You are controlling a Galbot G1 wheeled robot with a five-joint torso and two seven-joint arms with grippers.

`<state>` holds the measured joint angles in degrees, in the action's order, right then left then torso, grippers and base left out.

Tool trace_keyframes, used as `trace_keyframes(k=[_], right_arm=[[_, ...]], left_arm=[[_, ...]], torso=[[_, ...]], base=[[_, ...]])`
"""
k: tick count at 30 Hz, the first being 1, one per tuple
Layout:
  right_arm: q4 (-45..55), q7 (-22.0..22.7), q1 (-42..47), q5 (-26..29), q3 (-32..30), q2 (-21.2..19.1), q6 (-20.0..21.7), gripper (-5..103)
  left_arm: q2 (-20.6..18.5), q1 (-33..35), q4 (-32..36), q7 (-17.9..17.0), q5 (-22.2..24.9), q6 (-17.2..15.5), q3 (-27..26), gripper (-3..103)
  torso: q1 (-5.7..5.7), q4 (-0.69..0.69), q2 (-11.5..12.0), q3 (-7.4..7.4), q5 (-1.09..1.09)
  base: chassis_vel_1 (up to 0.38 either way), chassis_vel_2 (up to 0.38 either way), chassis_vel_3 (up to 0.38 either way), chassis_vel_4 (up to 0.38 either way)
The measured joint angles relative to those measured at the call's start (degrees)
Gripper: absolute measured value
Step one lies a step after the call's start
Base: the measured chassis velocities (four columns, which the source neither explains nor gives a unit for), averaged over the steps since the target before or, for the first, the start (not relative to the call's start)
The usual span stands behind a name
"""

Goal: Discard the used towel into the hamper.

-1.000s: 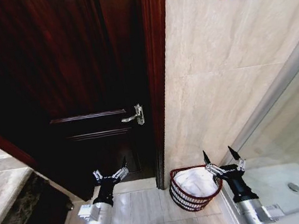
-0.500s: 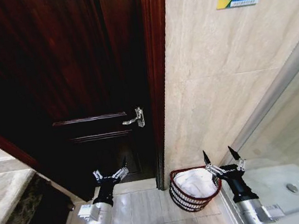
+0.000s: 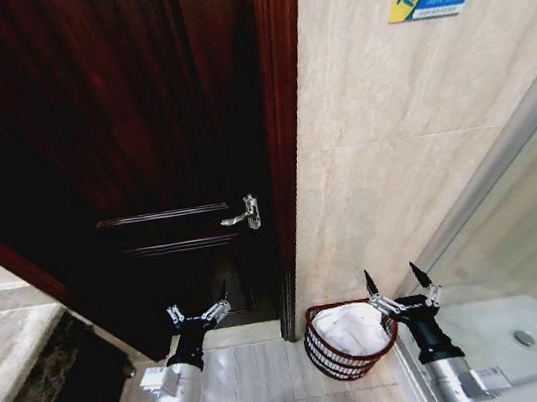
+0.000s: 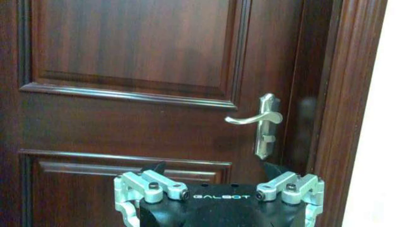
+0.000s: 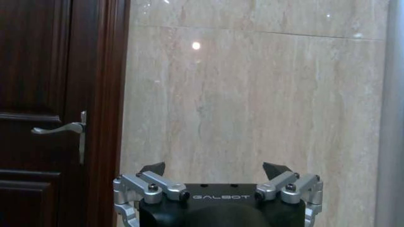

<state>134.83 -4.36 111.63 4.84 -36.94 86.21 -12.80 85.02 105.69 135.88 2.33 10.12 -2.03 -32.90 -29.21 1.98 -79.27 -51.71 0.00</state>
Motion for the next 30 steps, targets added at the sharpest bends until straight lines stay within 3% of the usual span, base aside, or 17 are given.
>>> trace_keyframes(k=[30], right_arm=[[0.00, 0.00, 0.00, 0.00, 0.00, 0.00, 0.00, 100]], left_arm=[[0.00, 0.00, 0.00, 0.00, 0.00, 0.00, 0.00, 100]], torso=[[0.22, -0.01, 0.46, 0.25, 0.00]], base=[[0.000, 0.000, 0.000, 0.000]])
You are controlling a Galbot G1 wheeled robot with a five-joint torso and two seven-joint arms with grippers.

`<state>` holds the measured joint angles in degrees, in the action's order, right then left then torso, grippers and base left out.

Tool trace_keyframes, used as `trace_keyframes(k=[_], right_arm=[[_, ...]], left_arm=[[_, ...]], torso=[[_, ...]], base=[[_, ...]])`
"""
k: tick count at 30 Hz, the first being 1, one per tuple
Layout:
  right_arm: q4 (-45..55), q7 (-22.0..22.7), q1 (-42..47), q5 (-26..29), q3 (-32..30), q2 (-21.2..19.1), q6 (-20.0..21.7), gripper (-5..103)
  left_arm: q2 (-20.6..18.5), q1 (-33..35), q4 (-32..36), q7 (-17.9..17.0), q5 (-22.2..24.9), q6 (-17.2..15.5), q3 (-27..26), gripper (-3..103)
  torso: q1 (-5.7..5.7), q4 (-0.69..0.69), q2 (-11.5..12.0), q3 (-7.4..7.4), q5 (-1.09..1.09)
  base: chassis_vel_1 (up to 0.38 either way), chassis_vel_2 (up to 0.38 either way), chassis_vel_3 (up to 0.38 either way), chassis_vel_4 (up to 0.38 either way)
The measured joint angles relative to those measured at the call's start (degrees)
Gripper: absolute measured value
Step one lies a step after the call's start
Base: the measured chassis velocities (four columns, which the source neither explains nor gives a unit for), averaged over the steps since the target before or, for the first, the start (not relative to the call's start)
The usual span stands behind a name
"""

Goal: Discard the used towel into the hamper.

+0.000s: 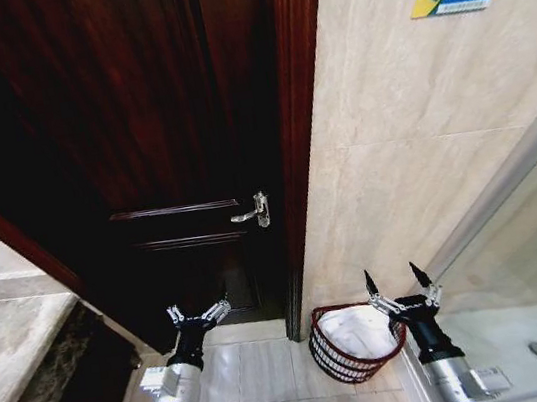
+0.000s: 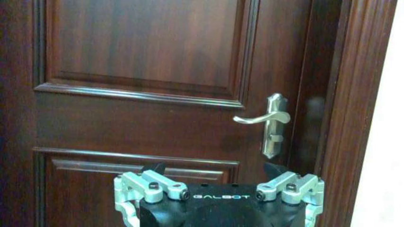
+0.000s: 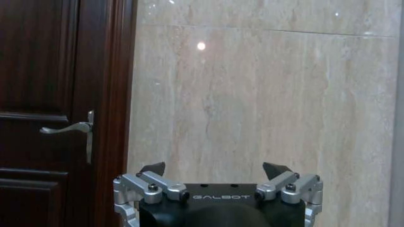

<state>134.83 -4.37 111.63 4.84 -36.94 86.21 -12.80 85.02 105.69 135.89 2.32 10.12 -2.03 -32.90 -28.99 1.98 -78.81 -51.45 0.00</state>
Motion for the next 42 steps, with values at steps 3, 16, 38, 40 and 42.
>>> trace_keyframes(k=[3, 16, 38, 40, 42], right_arm=[[0.00, 0.00, 0.00, 0.00, 0.00, 0.00, 0.00, 100], [0.00, 0.00, 0.00, 0.00, 0.00, 0.00, 0.00, 100], [0.00, 0.00, -0.01, 0.00, 0.00, 0.00, 0.00, 100], [0.00, 0.00, -0.01, 0.00, 0.00, 0.00, 0.00, 100], [0.00, 0.00, -0.01, 0.00, 0.00, 0.00, 0.00, 100]], left_arm=[[0.00, 0.00, 0.00, 0.00, 0.00, 0.00, 0.00, 100], [0.00, 0.00, 0.00, 0.00, 0.00, 0.00, 0.00, 100], [0.00, 0.00, 0.00, 0.00, 0.00, 0.00, 0.00, 100], [0.00, 0.00, 0.00, 0.00, 0.00, 0.00, 0.00, 100], [0.00, 0.00, 0.00, 0.00, 0.00, 0.00, 0.00, 100]], torso=[[0.01, 0.01, 0.02, 0.01, 0.00], [0.02, 0.01, 0.08, 0.04, 0.00], [0.03, 0.01, 0.13, 0.05, -0.02], [0.05, 0.01, 0.12, 0.06, -0.01], [0.07, 0.00, 0.12, 0.07, 0.02]], base=[[0.000, 0.000, 0.000, 0.000], [0.000, 0.000, 0.000, 0.000], [0.026, -0.026, -0.024, 0.027], [0.154, -0.159, -0.147, 0.164], [0.203, -0.181, -0.206, 0.172]])
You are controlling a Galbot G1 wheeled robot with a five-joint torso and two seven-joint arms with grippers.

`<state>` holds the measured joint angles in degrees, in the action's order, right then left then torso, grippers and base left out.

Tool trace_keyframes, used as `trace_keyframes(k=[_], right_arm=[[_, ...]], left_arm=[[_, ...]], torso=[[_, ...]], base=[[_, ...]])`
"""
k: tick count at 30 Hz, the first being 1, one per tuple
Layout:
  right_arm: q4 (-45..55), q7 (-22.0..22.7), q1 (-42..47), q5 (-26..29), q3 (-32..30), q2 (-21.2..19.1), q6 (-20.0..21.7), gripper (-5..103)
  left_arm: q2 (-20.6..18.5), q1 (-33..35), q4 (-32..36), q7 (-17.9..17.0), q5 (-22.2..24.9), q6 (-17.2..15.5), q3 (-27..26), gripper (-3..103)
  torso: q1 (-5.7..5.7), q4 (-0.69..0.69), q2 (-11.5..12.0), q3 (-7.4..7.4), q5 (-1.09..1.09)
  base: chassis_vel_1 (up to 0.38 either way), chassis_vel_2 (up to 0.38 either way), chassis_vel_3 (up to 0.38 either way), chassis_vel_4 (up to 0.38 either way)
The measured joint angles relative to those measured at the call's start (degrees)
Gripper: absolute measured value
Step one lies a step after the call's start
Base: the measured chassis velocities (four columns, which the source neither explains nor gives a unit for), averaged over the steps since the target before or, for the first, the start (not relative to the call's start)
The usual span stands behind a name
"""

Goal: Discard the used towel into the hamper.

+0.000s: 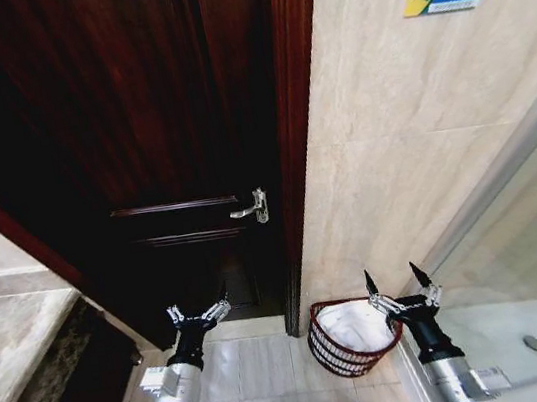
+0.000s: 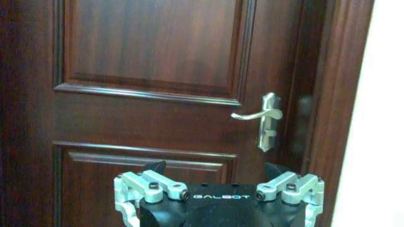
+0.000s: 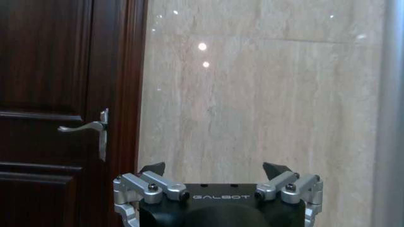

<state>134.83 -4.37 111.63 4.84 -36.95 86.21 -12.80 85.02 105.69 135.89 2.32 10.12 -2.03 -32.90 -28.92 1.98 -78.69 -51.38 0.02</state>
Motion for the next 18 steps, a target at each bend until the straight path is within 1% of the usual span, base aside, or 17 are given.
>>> trace_keyframes(k=[2, 5, 6, 8, 9, 11, 12, 13, 14, 15, 17, 18], right_arm=[[0.00, 0.00, 0.00, 0.00, 0.00, 0.00, 0.00, 100], [0.00, 0.00, 0.00, 0.00, 0.00, 0.00, 0.00, 100], [0.00, 0.00, 0.00, 0.00, 0.01, 0.00, -0.01, 100], [0.00, 0.00, 0.00, 0.00, 0.00, 0.00, 0.00, 100], [0.00, 0.00, 0.00, 0.00, 0.00, 0.00, 0.00, 100], [0.00, 0.00, 0.00, 0.00, 0.00, 0.00, 0.00, 100], [0.00, 0.00, 0.00, 0.00, 0.00, 0.00, 0.00, 100], [0.00, 0.00, 0.00, 0.00, 0.01, 0.00, 0.00, 100], [0.00, 0.00, 0.00, 0.00, -0.01, -0.01, 0.00, 100], [0.00, 0.00, 0.00, 0.00, -0.01, -0.01, 0.00, 100], [0.00, 0.00, 0.01, 0.00, -0.01, -0.01, 0.00, 100], [0.00, -0.01, 0.00, 0.00, 0.01, 0.00, 0.00, 100]], left_arm=[[0.00, 0.00, 0.00, 0.00, 0.00, 0.00, 0.00, 100], [0.00, 0.00, 0.00, 0.00, 0.00, 0.00, 0.00, 100], [0.00, 0.00, 0.00, 0.00, 0.00, 0.00, 0.00, 100], [0.00, 0.00, 0.00, 0.00, 0.00, 0.00, 0.00, 100], [0.00, 0.00, 0.01, 0.00, 0.00, 0.00, 0.00, 100], [0.00, 0.00, 0.00, 0.00, 0.00, 0.00, 0.00, 100], [0.00, 0.00, 0.00, 0.00, 0.00, 0.00, 0.00, 100], [0.00, 0.01, 0.00, 0.00, 0.00, 0.00, -0.01, 100], [0.01, 0.00, 0.00, 0.01, 0.00, 0.00, 0.00, 100], [0.01, 0.00, 0.00, 0.01, 0.00, 0.00, 0.00, 100], [0.00, 0.00, 0.00, 0.00, 0.00, 0.00, 0.00, 100], [-0.01, 0.01, 0.00, 0.00, 0.00, 0.00, -0.01, 100]], torso=[[-0.01, 0.01, 0.01, 0.00, -0.05], [0.00, 0.01, 0.00, 0.00, 0.01], [-0.03, 0.02, 0.01, -0.01, -0.07], [-0.02, 0.00, 0.01, 0.00, -0.07], [0.00, -0.01, 0.00, 0.00, 0.03], [-0.02, 0.00, 0.01, -0.01, -0.07], [-0.02, 0.00, 0.01, -0.01, -0.07], [-0.02, 0.02, 0.01, -0.01, -0.03], [0.00, 0.00, 0.00, 0.00, 0.02], [0.00, 0.00, 0.00, 0.00, 0.02], [0.00, 0.00, 0.00, 0.00, -0.11], [-0.01, 0.02, 0.00, 0.00, 0.00]], base=[[0.209, -0.228, -0.212, 0.233], [0.261, -0.229, -0.226, 0.241], [0.271, -0.271, -0.267, 0.245], [0.265, -0.271, -0.267, 0.230], [0.271, -0.283, -0.271, 0.230], [0.296, -0.302, -0.297, 0.324], [0.321, -0.321, -0.297, 0.343], [0.359, -0.298, -0.310, 0.343], [0.359, -0.350, -0.319, 0.278], [0.359, -0.350, -0.319, 0.278], [0.322, -0.341, -0.335, 0.333], [0.335, -0.312, -0.328, 0.344]])
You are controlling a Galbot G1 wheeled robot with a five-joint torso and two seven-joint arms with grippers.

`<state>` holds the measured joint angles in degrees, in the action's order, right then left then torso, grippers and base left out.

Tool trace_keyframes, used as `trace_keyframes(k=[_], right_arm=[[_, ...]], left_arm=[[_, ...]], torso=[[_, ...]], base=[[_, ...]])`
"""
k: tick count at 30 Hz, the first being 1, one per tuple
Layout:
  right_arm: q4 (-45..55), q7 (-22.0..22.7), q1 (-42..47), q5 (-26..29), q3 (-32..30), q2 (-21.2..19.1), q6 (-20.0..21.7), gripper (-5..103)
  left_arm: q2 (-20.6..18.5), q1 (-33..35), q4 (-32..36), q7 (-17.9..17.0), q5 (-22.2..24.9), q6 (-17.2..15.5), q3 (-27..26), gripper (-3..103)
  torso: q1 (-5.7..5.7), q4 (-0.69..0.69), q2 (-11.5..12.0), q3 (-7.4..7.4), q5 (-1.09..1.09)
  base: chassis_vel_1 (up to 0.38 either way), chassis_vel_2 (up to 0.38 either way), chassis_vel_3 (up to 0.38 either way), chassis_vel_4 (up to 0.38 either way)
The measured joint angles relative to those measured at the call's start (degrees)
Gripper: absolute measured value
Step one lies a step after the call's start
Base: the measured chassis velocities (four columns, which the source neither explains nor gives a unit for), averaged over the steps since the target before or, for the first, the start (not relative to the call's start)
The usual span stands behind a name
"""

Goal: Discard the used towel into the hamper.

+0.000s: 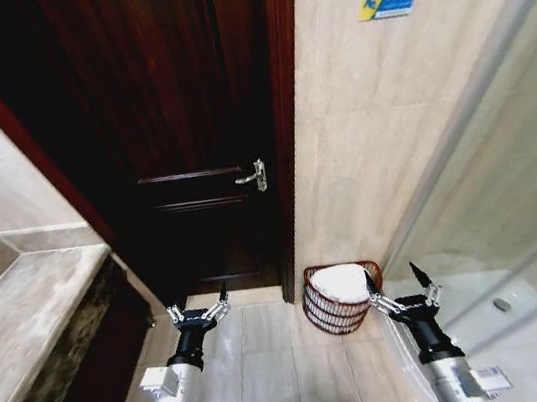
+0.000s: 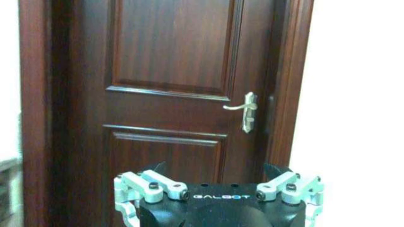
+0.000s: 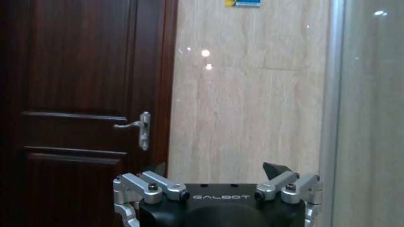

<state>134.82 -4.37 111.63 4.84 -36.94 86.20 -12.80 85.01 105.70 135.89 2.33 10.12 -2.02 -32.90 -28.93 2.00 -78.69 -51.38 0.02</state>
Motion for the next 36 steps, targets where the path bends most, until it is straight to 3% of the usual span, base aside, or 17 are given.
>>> trace_keyframes(k=[11, 13, 16, 17, 19, 20, 22, 36], right_arm=[[0.00, 0.00, 0.01, 0.00, -0.01, 0.00, 0.00, 100], [-0.01, 0.01, 0.00, 0.00, -0.01, 0.00, 0.00, 100], [0.00, 0.01, 0.01, 0.00, -0.01, 0.00, 0.00, 100], [-0.01, 0.01, 0.00, 0.00, -0.01, 0.00, 0.00, 100], [-0.01, 0.01, 0.00, 0.00, -0.01, 0.00, 0.00, 100], [0.00, 0.01, 0.01, 0.00, -0.01, 0.00, 0.00, 100], [0.00, 0.01, 0.00, 0.00, 0.00, 0.00, 0.00, 100], [0.00, 0.01, 0.01, 0.00, -0.01, 0.00, 0.00, 100]], left_arm=[[0.00, 0.00, 0.00, -0.01, 0.00, 0.00, 0.00, 100], [0.01, -0.01, 0.00, 0.00, 0.00, 0.00, 0.01, 100], [0.00, -0.01, 0.00, 0.00, 0.00, 0.00, 0.01, 100], [0.01, -0.01, 0.01, 0.00, 0.00, 0.00, 0.01, 100], [0.01, -0.01, 0.00, 0.00, 0.01, 0.00, 0.01, 100], [0.00, -0.01, 0.00, 0.00, 0.00, 0.00, 0.01, 100], [0.01, -0.01, 0.00, 0.00, 0.00, 0.00, 0.01, 100], [0.01, 0.00, 0.00, 0.00, 0.00, 0.00, 0.01, 100]], torso=[[0.00, -0.02, 0.00, 0.01, -0.07], [-0.01, -0.01, 0.01, 0.00, 0.03], [-0.01, -0.01, 0.01, 0.00, -0.09], [-0.01, -0.02, 0.01, 0.00, 0.02], [-0.01, -0.01, 0.01, 0.00, 0.02], [-0.02, -0.02, 0.01, 0.00, -0.09], [-0.02, 0.00, 0.01, 0.00, 0.01], [0.01, -0.02, 0.00, 0.01, 0.00]], base=[[0.301, -0.298, -0.296, 0.293], [0.259, -0.236, -0.256, 0.236], [0.233, -0.231, -0.218, 0.231], [0.209, -0.229, -0.245, 0.235], [0.243, -0.229, -0.245, 0.236], [0.212, -0.236, -0.229, 0.232], [0.219, -0.229, -0.213, 0.234], [0.159, -0.158, -0.151, 0.152]])
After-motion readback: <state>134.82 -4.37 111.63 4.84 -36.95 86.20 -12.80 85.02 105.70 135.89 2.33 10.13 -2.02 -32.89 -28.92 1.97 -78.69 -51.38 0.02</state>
